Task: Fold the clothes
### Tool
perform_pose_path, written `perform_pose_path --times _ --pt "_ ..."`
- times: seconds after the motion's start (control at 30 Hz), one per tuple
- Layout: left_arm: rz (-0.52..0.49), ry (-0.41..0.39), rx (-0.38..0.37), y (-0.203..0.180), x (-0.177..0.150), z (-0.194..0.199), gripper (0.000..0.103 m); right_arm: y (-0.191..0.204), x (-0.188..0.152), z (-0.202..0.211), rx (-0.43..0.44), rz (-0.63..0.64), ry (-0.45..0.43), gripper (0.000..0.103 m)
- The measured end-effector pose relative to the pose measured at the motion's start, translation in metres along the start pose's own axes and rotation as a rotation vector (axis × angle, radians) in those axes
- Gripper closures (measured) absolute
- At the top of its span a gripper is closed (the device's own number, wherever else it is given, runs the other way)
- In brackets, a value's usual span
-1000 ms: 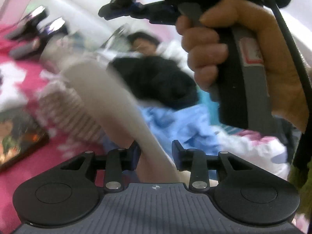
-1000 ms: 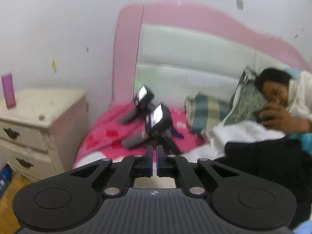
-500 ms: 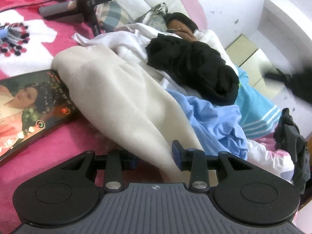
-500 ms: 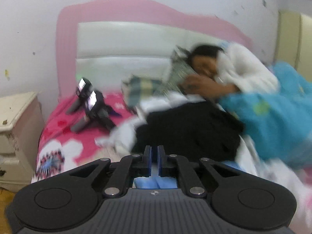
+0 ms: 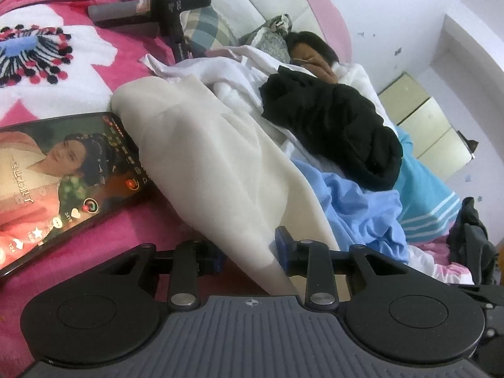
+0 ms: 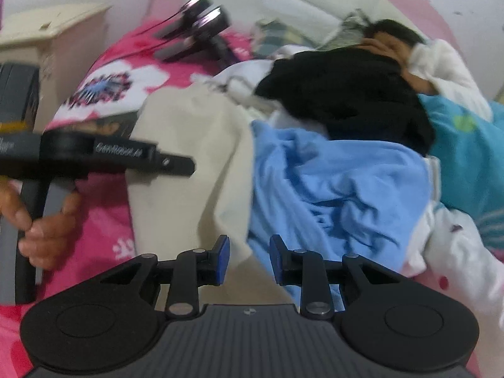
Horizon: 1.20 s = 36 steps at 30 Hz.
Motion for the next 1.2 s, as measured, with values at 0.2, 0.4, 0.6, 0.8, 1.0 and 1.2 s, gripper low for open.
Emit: perform_pose_path --times 0.2,0.4,0.6,0.8,1.0,1.2 --pt "-0.019 -0.020 -0.003 -0.003 0.001 0.002 0.077 0.021 -0.002 0.003 -0.015 0.110 -0.023 0.073" --pt "-0.030 -0.039 -0.001 -0.002 0.003 0.006 0.085 0.020 -0.007 -0.012 -0.146 0.147 0.033 0.101" --pt "-0.097 -0.086 0.036 -0.006 0.005 0.011 0.088 -0.007 0.017 0.025 -0.256 0.065 -0.130 0.101" --pt "-0.176 -0.062 0.138 -0.007 -0.001 0.002 0.089 -0.036 0.011 0.026 -0.284 -0.091 -0.202 0.100" --pt "-0.184 -0.034 0.175 -0.002 -0.004 -0.001 0.087 -0.080 0.001 0.053 -0.286 -0.370 -0.309 0.067" --pt "-0.160 -0.009 0.200 0.004 -0.005 -0.004 0.075 -0.122 -0.013 0.084 -0.289 -0.644 -0.412 0.053"
Point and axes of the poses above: each gripper's, at about its wrist camera, not at the fingertips, and z roughly against the way its jaws point, y to its left, x to its top, the point moved 6 cm from there along -z, roughly the way its jaws point, and after that the axes turned 2 degrees about -z, right-handed, at the moved point
